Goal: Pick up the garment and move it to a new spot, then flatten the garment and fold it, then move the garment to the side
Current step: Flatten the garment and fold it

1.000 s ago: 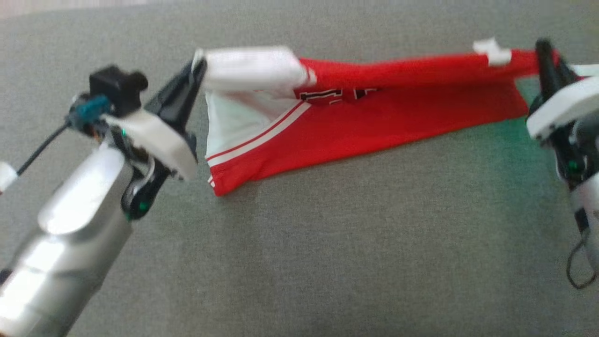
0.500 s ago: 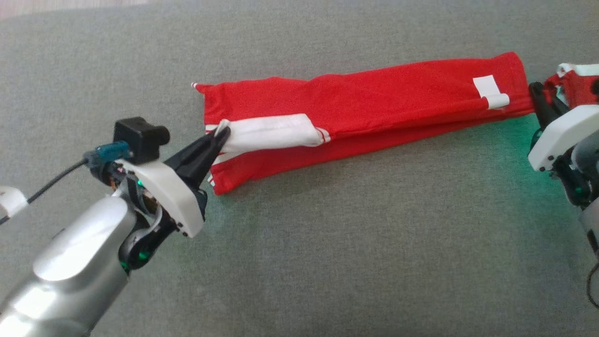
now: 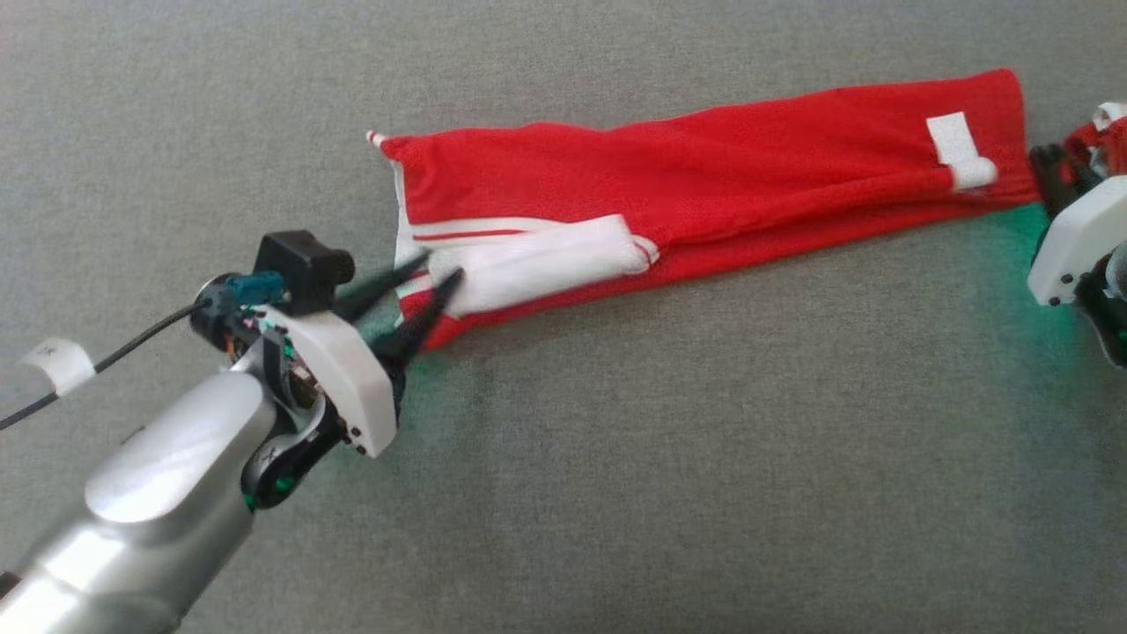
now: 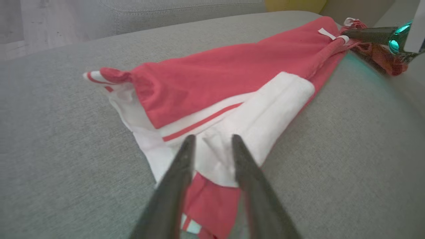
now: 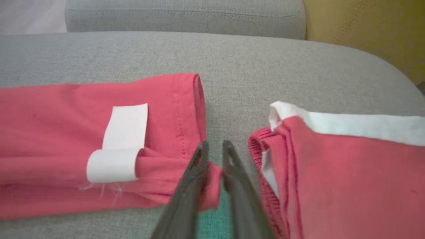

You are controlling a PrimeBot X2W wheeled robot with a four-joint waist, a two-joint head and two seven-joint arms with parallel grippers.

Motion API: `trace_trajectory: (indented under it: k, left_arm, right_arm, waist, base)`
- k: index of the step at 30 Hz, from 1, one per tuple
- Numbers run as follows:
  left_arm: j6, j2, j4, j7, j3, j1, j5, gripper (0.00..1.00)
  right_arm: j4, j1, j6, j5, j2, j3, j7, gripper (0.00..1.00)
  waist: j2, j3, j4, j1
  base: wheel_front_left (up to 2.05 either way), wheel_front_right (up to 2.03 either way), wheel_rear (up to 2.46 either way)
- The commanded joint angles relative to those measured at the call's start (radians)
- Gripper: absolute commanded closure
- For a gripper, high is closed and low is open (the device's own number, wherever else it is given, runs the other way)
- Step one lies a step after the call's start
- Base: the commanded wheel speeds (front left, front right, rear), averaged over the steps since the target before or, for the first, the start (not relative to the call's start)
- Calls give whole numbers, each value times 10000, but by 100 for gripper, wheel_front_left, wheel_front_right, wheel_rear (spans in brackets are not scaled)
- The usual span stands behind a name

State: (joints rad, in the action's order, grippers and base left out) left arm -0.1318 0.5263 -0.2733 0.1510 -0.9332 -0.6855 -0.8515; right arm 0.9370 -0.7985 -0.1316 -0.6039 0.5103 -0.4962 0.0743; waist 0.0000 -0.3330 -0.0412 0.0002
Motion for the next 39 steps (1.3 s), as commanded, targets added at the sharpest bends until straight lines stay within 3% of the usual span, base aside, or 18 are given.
trace_trajectory:
  k: [1,7,14,22,29,33,39]
  left_arm:
    - [94,308,96,-183,537,-423,12,0]
    - [963,128,-211,-1572,1452,-280,-141,0]
    - [2213,-160,5,-3618,2794,243,-357,0]
    - [3038,-694,799,-4118,4043,1445,363,0]
    - [2912,-1902,1242,-4125,5453,3393,1580,0]
    - [2462,-2640,1185,-4126,6145,4372,2334,0]
    - [1870,-3377,1009,-4126,6817,5174,3279,0]
  right_arm:
    - [-103,-193,9,-106,142,31,-186,0]
    - [-234,-194,9,-877,55,462,-679,0]
    - [-1444,22,9,-1571,-33,994,-1618,0]
    - [-3006,897,9,-1093,-812,1697,-3009,0]
    - [-4217,2855,9,284,-2144,2870,-3328,0]
    - [-4857,4123,9,1087,-3074,3473,-3351,0]
    - [-5456,5151,9,1805,-3894,4045,-3357,0]
  waist:
    - [0,108,49,-2]
    - [0,751,255,-2]
    - [0,1589,523,-2]
    - [0,2213,681,-2]
    - [0,2547,719,-2]
    - [0,2621,726,-2]
    - [0,2646,753,-2]
  base:
    - [0,0,0]
    - [0,0,0]
    - [0,0,0]
    - [0,0,0]
    - [0,0,0]
    - [0,0,0]
    - [0,0,0]
